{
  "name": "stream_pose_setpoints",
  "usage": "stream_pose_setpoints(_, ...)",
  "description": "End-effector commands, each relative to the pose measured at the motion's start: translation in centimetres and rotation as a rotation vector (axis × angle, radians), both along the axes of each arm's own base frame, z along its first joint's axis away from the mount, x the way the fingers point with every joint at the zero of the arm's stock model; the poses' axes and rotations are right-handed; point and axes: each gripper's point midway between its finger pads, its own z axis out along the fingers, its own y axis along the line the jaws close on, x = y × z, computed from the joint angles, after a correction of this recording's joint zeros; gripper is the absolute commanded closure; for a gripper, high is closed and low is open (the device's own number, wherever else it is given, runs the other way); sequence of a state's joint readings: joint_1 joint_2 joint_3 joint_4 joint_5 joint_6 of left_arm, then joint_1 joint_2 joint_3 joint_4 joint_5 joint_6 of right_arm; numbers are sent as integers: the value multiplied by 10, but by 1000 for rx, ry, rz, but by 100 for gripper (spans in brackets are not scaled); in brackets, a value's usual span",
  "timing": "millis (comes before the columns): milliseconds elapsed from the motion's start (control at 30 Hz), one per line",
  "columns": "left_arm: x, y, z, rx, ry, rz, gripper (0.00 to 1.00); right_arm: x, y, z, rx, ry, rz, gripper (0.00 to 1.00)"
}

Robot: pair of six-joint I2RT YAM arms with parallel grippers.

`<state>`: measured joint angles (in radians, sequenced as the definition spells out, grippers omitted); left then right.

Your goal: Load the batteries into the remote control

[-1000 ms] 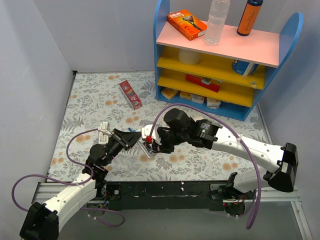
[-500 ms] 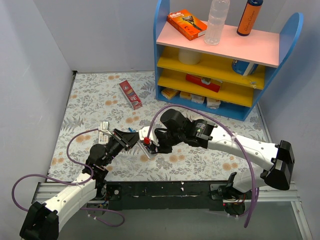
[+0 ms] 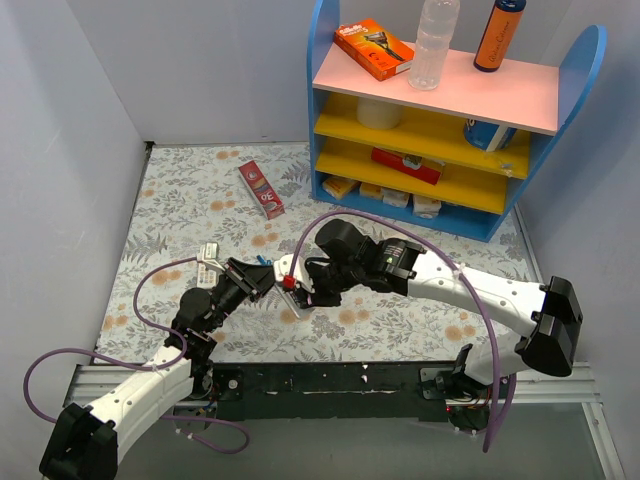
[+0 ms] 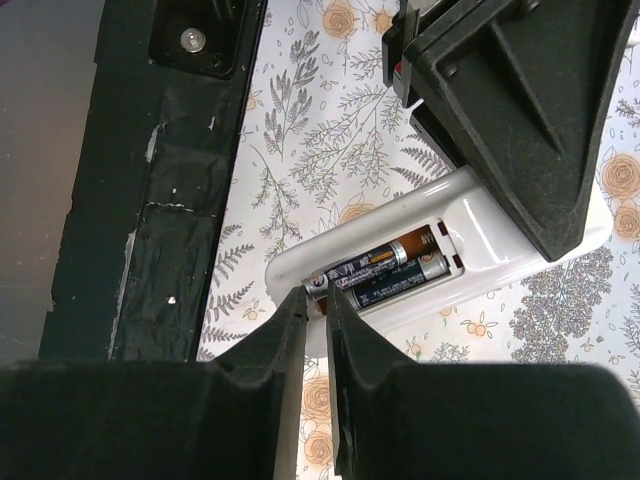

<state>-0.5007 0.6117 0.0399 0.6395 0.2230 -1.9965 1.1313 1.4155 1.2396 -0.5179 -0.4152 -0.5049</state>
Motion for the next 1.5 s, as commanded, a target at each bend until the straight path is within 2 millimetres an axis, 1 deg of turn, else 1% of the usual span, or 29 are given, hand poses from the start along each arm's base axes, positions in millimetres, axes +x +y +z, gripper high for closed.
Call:
stream_pose_setpoints(0,-8,2,-19,-101,136,-23,100,5,10,1,25,-8,8,81)
stream_pose_setpoints(167,-9,2,-17,-103,134,-25,100,9,15,-3,23,-8,-12,82)
stream_pose_setpoints(300,-9,1,-16,-105,130,-28,100,17,18,-8,12,-20,-49,83)
stream_pose_setpoints(533,-10,1,-15,-112,129,-31,100,25,26,-16,7,-16,-92,88)
stream_pose_setpoints(767,-11,2,-11,-124,122,-31,100,33,33,-31,-4,-16,-127,92)
stream_pose_setpoints(833,-12,2,-10,-127,121,-35,100,35,35,-34,-1,-15,-131,92)
stream_pose_setpoints(867,-12,2,-10,-128,120,-36,100,35,37,-38,-10,-9,-135,92)
stream_pose_setpoints(900,-12,2,-10,-127,119,-38,100,36,39,-38,-9,-6,-138,92)
stream_pose_setpoints(967,-12,1,-9,-125,116,-40,100,37,40,-48,-44,15,-148,91)
stream_pose_setpoints(1033,-13,1,-9,-117,106,-44,100,40,40,-50,-66,22,-166,88)
stream_pose_setpoints(1067,-13,0,-8,-113,97,-47,100,40,40,-56,-85,46,-173,88)
stream_pose_setpoints(1133,-14,-1,-7,-83,70,-50,100,41,37,-58,-111,80,-184,86)
stream_pose_setpoints(1167,-13,-2,-4,-73,57,-53,100,42,36,-61,-121,97,-187,85)
stream_pose_setpoints(1233,-12,-2,-11,-26,42,-47,100,42,34,-63,-138,131,-199,83)
stream_pose_setpoints(1267,-11,-1,-9,-15,32,-37,100,42,32,-62,-151,140,-203,83)
stream_pose_setpoints(1300,-8,-1,-2,-5,13,-26,100,41,31,-60,-154,148,-207,82)
stream_pose_setpoints(1333,-5,0,-11,43,24,-9,100,41,31,-58,-149,153,-208,80)
stream_pose_setpoints(1400,5,7,-15,97,12,53,100,39,28,-49,-130,161,-214,77)
stream_pose_setpoints(1433,8,10,-30,147,57,76,100,38,26,-45,-126,168,-224,76)
stream_pose_setpoints(1467,14,16,-37,193,55,121,100,38,24,-37,-105,167,-231,74)
